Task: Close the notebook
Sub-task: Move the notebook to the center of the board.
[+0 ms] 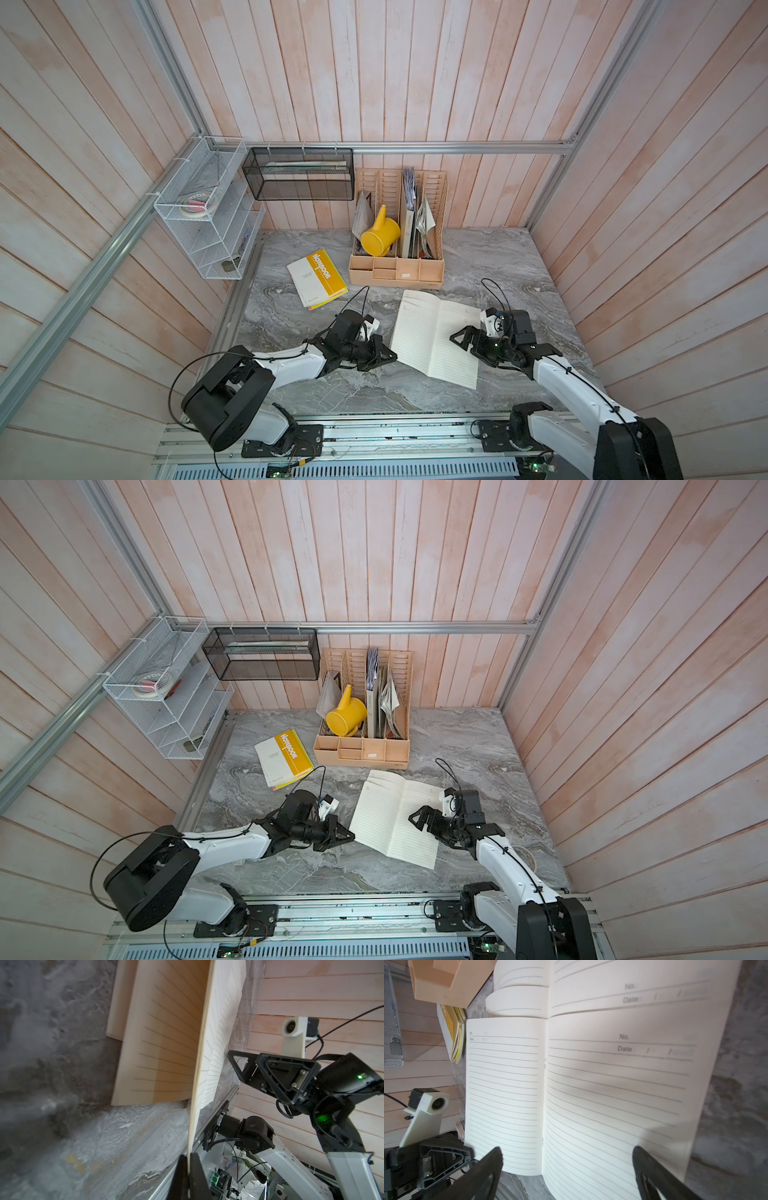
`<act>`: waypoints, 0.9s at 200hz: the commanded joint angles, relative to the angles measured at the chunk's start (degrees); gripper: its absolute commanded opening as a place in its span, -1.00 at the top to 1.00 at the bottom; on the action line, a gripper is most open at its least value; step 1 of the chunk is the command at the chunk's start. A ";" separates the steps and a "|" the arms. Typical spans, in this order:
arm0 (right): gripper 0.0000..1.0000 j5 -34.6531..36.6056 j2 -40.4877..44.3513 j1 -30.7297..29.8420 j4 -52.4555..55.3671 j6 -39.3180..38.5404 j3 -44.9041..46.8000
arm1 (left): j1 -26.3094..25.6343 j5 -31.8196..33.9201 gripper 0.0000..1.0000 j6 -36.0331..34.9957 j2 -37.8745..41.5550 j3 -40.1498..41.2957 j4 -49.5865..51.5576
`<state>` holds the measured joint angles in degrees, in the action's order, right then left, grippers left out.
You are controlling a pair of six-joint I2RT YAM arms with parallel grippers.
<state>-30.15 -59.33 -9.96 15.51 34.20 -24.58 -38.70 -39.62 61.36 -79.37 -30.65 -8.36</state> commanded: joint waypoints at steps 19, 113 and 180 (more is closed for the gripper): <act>-0.96 2.55 -4.40 -4.72 -1.52 0.39 -5.23 | 0.84 1.24 1.00 -3.80 10.44 -6.86 12.73; -0.97 -0.48 -15.16 -14.75 -13.56 4.01 -11.54 | 12.85 4.72 1.00 -12.31 23.24 -8.81 35.43; -0.97 -5.08 -23.69 -20.28 -20.31 5.35 -16.89 | 16.87 11.07 1.00 -16.94 26.09 -10.88 51.40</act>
<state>-32.05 -80.29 -28.49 -0.05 38.13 -39.18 -22.65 -31.57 47.31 -55.77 -39.86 35.83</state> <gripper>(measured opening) 0.983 0.042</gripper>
